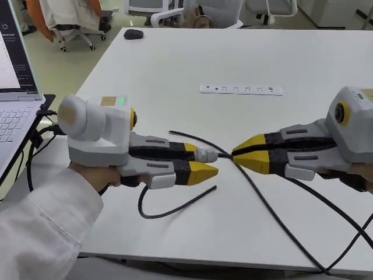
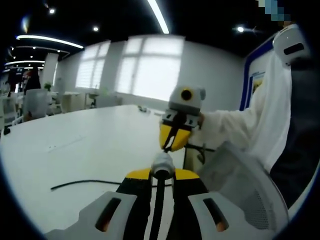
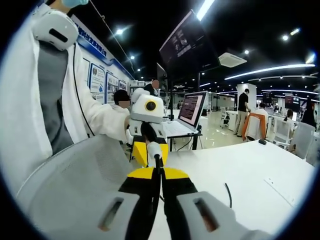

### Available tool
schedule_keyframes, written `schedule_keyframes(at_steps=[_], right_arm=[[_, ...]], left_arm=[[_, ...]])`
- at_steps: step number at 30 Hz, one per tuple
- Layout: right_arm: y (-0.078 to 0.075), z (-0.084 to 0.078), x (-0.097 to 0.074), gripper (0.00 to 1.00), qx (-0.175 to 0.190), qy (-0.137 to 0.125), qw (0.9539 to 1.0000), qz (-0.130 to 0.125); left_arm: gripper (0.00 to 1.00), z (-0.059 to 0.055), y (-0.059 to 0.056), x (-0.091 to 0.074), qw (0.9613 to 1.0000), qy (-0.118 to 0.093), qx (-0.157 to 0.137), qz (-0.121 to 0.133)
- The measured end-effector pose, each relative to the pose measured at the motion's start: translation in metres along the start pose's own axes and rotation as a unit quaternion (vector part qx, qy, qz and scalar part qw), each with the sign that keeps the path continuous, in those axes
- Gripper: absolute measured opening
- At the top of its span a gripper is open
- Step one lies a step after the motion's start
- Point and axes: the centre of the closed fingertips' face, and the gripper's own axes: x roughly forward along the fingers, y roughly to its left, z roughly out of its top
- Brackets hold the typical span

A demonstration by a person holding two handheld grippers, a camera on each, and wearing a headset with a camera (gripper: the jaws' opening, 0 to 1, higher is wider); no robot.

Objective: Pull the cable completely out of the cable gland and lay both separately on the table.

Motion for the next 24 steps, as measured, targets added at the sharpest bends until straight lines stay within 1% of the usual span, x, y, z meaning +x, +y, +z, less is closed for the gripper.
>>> schedule_keyframes(at_steps=[2,4,5,6,7,8,9,10,11,13,15,17,19,21,22,23,24], right_arm=[[-0.007,-0.003,-0.004,0.03,0.0,0.004,0.9999,-0.011],[-0.016,-0.012,-0.01,0.02,0.0,0.02,0.9994,-0.027],[-0.022,-0.02,-0.014,0.01,-0.001,0.038,0.9985,-0.04],[-0.025,-0.027,-0.018,0.0,-0.009,0.055,0.9974,-0.045],[-0.03,-0.041,-0.024,0.0,-0.009,0.088,0.9943,-0.06],[-0.031,-0.049,-0.028,0.0,-0.007,0.105,0.9924,-0.063],[-0.031,-0.061,-0.034,0.0,-0.008,0.13,0.9894,-0.064],[-0.033,-0.07,-0.038,0.0,-0.011,0.149,0.9863,-0.069],[-0.034,-0.081,-0.043,0.0,-0.01,0.172,0.9824,-0.073],[-0.033,-0.093,-0.048,0.0,-0.005,0.193,0.9783,-0.074],[-0.031,-0.094,-0.048,0.0,-0.006,0.196,0.9778,-0.073],[-0.031,-0.093,-0.048,0.0,-0.009,0.197,0.9774,-0.077],[-0.036,-0.085,-0.048,0.0,-0.005,0.183,0.9789,-0.091],[-0.044,-0.075,-0.048,0.0,0.002,0.157,0.9816,-0.109],[-0.049,-0.065,-0.048,0.0,0.01,0.132,0.9841,-0.118],[-0.052,-0.057,-0.048,0.0,0.017,0.112,0.9857,-0.125],[-0.055,-0.043,-0.048,0.0,0.025,0.078,0.9882,-0.13]], left_arm=[[0.16,0.003,0.006,-0.006,1.0,-0.003,0.001,0.008],[0.16,0.004,0.011,-0.011,0.9998,-0.001,0.006,0.016],[0.16,0.004,0.013,-0.013,0.9998,-0.001,0.007,0.019],[0.16,0.006,0.015,-0.016,0.9997,-0.004,0.007,0.022],[0.16,0.007,0.017,-0.018,0.9997,-0.008,0.005,0.024],[0.16,0.009,0.02,-0.021,0.9995,-0.013,0.004,0.028],[0.16,0.011,0.021,-0.023,0.9994,-0.017,0.002,0.03],[0.16,0.013,0.023,-0.025,0.9993,-0.022,0.0,0.031],[0.16,0.015,0.024,-0.027,0.9991,-0.027,-0.001,0.033],[0.16,0.016,0.025,-0.028,0.999,-0.03,-0.002,0.034],[0.16,0.018,0.025,-0.027,0.9989,-0.031,0.0,0.034],[0.16,0.019,0.024,-0.024,0.9991,-0.027,0.002,0.031],[0.16,0.019,0.024,-0.02,0.9993,-0.024,0.003,0.029],[0.16,0.018,0.023,-0.015,0.9994,-0.022,0.001,0.025],[0.16,0.018,0.022,-0.013,0.9995,-0.021,0.002,0.024],[0.16,0.018,0.022,-0.01,0.9996,-0.018,0.002,0.021],[0.16,0.017,0.021,-0.008,0.9997,-0.016,0.002,0.018]])
